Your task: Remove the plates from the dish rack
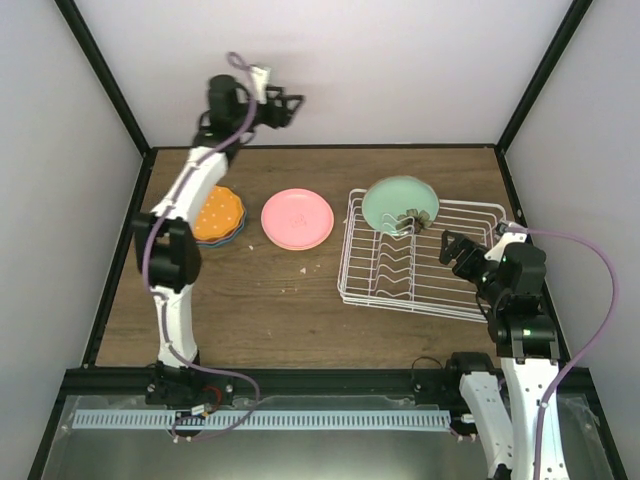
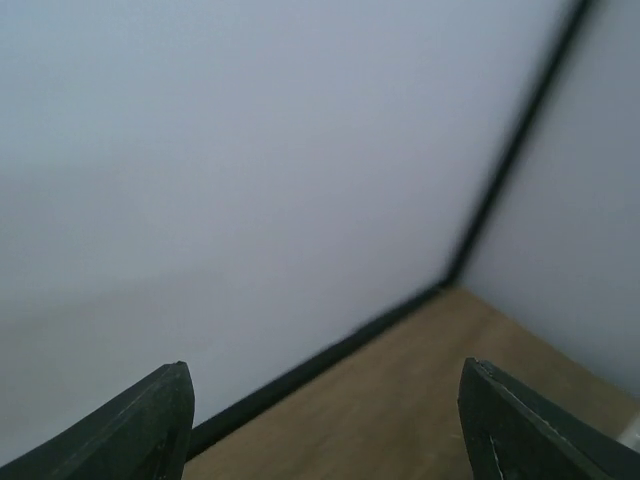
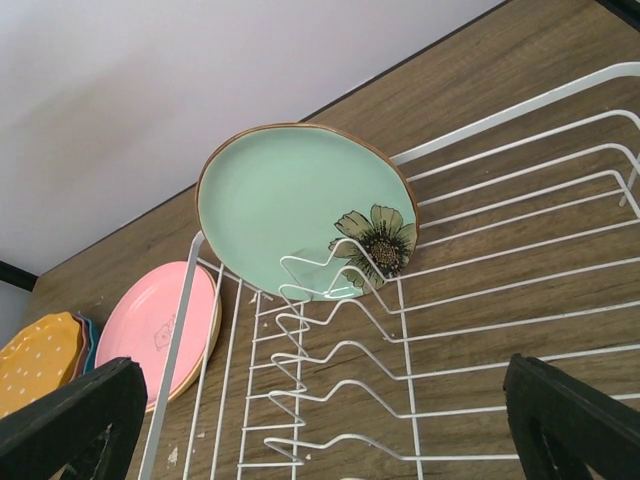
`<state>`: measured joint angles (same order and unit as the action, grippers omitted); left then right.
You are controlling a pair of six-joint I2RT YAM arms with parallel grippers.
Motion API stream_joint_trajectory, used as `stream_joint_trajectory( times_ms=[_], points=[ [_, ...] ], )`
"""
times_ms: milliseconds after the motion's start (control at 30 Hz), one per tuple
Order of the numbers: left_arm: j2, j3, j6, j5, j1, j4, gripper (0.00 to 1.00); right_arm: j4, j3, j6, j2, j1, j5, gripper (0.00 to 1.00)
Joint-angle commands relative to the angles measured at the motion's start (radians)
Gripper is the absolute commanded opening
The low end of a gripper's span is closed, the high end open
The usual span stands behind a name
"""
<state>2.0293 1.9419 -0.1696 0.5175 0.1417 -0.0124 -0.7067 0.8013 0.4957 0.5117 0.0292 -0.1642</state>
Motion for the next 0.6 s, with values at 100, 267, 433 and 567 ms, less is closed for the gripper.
stream_joint_trajectory(
  times_ms=[100,267,433,567],
  points=[
    [0.234,0.232,0.288,0.205,0.219,-0.057,0.75,-0.058,0.036,0.016,-0.037,-0.009,0.003,1.0],
    [0.31,0.267,0.377,0.28,0.293,-0.1,0.74,-0.112,0.05,0.023,-0.076,-0.009,0.024,1.0],
    [0.337,0.264,0.48,0.295,0.348,-0.15,0.74,-0.136,0.063,0.019,-0.085,-0.009,0.044,1.0],
    [0.346,0.265,0.504,0.31,0.374,-0.156,0.73,-0.134,0.067,0.011,-0.075,-0.009,0.046,1.0]
  ],
)
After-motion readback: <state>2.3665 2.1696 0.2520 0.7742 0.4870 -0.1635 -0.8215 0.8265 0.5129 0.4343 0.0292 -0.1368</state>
